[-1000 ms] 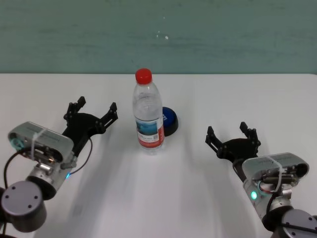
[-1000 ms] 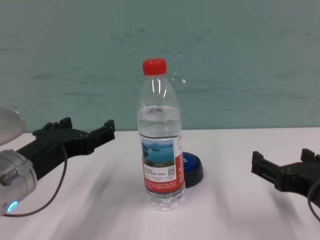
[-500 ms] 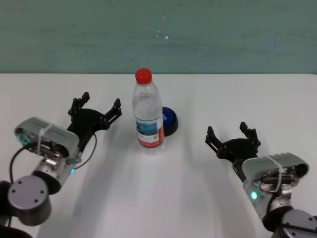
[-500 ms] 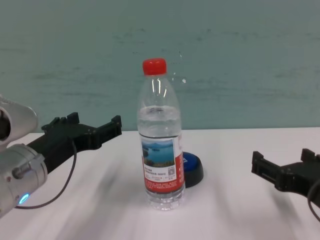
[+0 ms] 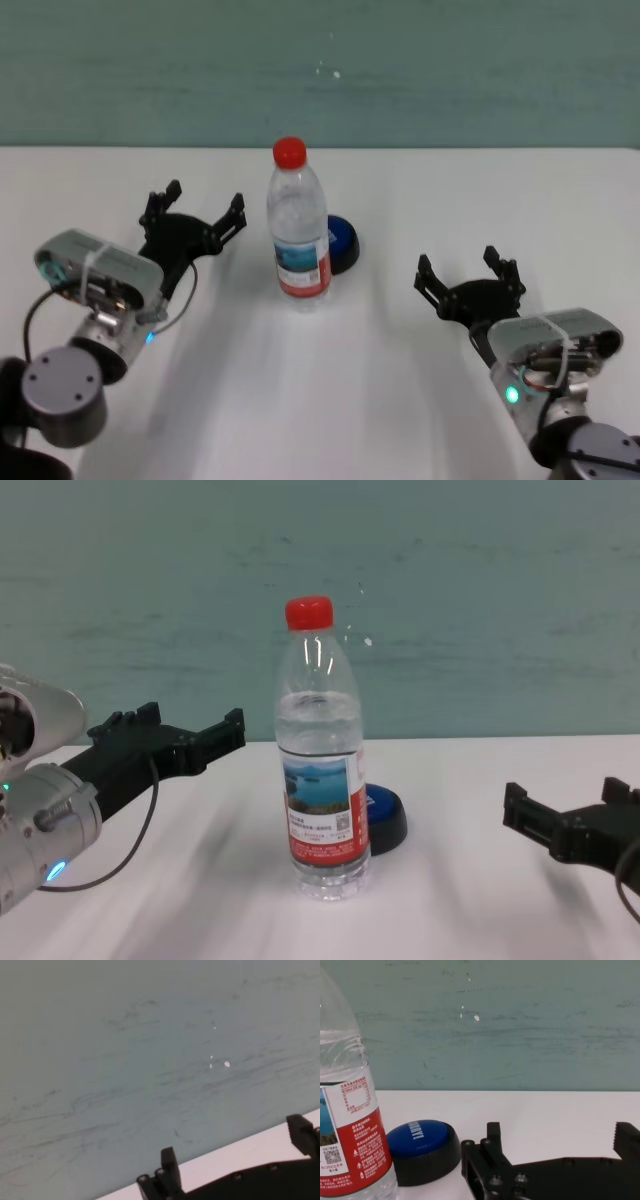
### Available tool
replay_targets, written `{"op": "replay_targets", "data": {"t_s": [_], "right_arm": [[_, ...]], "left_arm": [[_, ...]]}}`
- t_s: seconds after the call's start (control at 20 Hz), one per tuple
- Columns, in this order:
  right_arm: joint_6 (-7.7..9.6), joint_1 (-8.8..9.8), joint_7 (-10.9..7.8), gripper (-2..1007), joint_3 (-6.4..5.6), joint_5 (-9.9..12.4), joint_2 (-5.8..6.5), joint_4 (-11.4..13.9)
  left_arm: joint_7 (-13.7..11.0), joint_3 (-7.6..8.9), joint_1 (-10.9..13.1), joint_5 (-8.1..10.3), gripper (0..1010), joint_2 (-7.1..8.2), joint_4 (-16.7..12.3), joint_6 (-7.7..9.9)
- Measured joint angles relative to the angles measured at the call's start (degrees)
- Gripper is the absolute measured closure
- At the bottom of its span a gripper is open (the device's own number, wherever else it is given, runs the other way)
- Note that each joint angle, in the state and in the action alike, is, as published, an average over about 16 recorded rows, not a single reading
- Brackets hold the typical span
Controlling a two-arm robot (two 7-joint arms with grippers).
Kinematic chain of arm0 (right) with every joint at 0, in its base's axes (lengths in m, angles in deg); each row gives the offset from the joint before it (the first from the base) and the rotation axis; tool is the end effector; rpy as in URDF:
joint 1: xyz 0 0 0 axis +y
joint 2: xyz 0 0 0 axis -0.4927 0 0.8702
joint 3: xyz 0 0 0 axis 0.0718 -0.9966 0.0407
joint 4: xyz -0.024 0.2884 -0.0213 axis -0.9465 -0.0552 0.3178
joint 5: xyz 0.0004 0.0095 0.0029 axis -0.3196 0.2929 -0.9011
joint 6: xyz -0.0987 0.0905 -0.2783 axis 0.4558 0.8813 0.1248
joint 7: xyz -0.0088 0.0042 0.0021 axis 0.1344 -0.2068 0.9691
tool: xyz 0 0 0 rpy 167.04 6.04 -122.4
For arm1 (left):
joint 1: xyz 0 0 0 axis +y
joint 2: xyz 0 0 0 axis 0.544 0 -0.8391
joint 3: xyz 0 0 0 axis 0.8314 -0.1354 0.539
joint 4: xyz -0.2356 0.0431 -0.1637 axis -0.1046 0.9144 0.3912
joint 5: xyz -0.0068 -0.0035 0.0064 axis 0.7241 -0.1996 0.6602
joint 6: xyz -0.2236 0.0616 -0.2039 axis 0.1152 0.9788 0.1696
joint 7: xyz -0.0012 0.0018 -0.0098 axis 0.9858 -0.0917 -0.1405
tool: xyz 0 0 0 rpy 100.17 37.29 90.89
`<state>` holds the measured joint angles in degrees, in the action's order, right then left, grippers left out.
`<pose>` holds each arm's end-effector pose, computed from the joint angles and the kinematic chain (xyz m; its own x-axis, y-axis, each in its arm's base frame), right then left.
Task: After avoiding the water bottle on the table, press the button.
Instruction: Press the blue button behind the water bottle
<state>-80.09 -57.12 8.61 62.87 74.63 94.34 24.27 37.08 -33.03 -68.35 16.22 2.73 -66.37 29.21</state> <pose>0.3004 0.0393 -0.3069 0.2028 -0.9779 -0.0506 0.9792 0.2027 0.0062 0.3804 0.0117 -0.3086 0.3191 0.9106 0.2625 -0.9366 0.3454 -0.0597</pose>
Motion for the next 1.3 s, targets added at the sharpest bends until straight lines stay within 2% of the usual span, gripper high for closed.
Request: {"op": "replay_targets", "data": {"t_s": [0.8, 1.3], "right_arm": [[0.0, 0.0, 0.0, 1, 0.0, 0.0, 0.0, 0.0], [0.0, 0.0, 0.0, 1, 0.0, 0.0, 0.0, 0.0]], "left_arm": [[-1.26, -0.8, -4.09, 0.0, 0, -0.22, 5.67, -1.63], [-1.63, -1.58, -5.49, 0.04, 0, -0.4, 7.96, -2.57]]}}
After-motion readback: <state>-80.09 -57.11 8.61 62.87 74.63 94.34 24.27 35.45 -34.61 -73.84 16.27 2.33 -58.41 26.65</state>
